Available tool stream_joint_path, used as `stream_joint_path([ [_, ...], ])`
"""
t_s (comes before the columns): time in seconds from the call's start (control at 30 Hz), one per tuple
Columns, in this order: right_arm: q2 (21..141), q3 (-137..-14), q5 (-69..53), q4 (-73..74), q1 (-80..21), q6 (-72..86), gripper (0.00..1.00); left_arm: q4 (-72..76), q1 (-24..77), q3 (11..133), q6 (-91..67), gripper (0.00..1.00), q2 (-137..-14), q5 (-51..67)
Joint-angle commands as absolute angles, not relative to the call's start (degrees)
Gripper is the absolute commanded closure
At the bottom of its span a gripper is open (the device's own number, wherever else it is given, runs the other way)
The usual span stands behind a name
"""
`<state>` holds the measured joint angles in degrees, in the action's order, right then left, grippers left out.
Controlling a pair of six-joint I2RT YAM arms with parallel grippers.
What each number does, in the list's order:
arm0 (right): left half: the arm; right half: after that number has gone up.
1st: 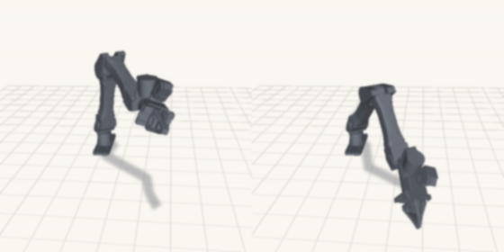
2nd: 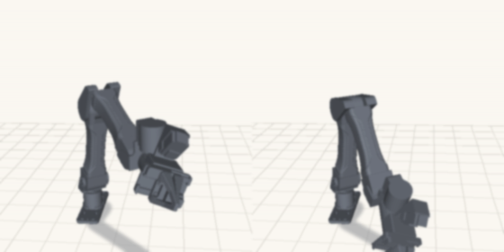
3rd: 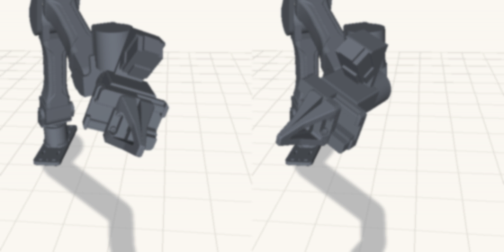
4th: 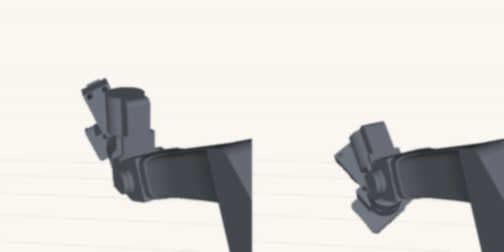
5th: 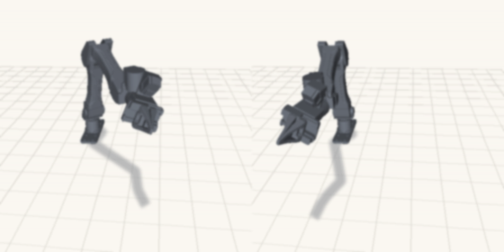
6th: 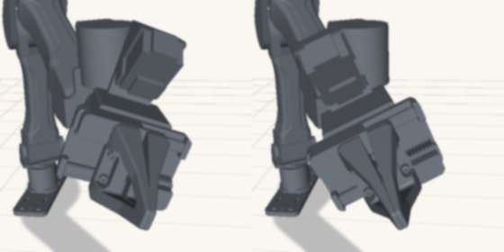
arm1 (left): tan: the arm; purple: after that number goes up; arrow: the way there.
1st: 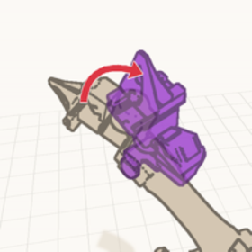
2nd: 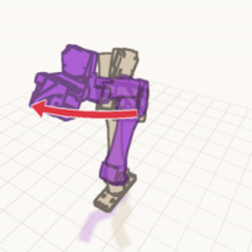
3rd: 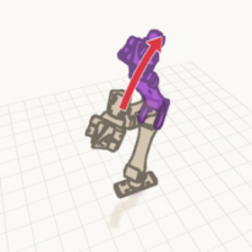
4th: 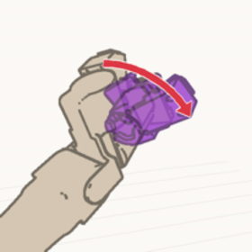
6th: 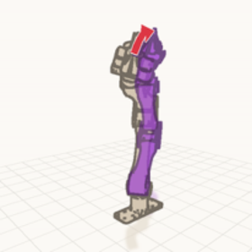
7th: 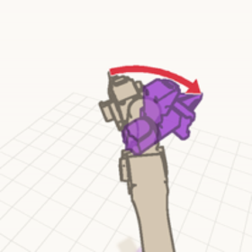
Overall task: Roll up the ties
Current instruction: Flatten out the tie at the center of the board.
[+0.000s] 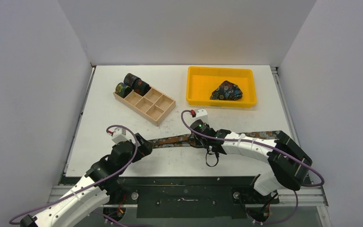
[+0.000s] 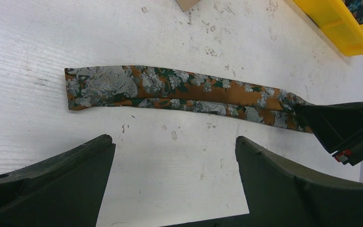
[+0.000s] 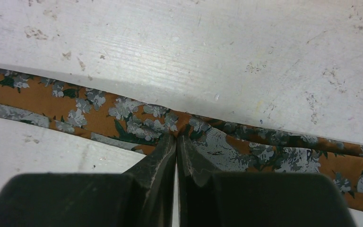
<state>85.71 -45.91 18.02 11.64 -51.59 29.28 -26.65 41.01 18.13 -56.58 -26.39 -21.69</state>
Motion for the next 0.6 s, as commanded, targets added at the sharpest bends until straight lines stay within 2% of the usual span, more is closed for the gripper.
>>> stream_joint_path([
  [0.0, 82.89, -45.63, 19.14, 12.83, -52.86, 30.62, 0.95, -25.67, 40.61, 17.65, -56.67, 0.0, -26.19, -21.06],
  [0.4, 87.01, -43.53, 17.31, 9.3, -53.09, 30.37, 0.95, -26.67, 40.61, 18.08, -57.1, 0.0, -27.82, -21.39],
  [0.47, 88.04, -44.12, 17.29, 8.65, -53.09, 30.25, 0.95, -27.29, 40.6, 18.31, -57.26, 0.05, -28.24, -21.73],
  [0.57, 89.65, -44.93, 16.98, 7.85, -53.09, 29.98, 0.95, -27.92, 40.52, 18.54, -57.31, 0.05, -28.6, -21.97],
])
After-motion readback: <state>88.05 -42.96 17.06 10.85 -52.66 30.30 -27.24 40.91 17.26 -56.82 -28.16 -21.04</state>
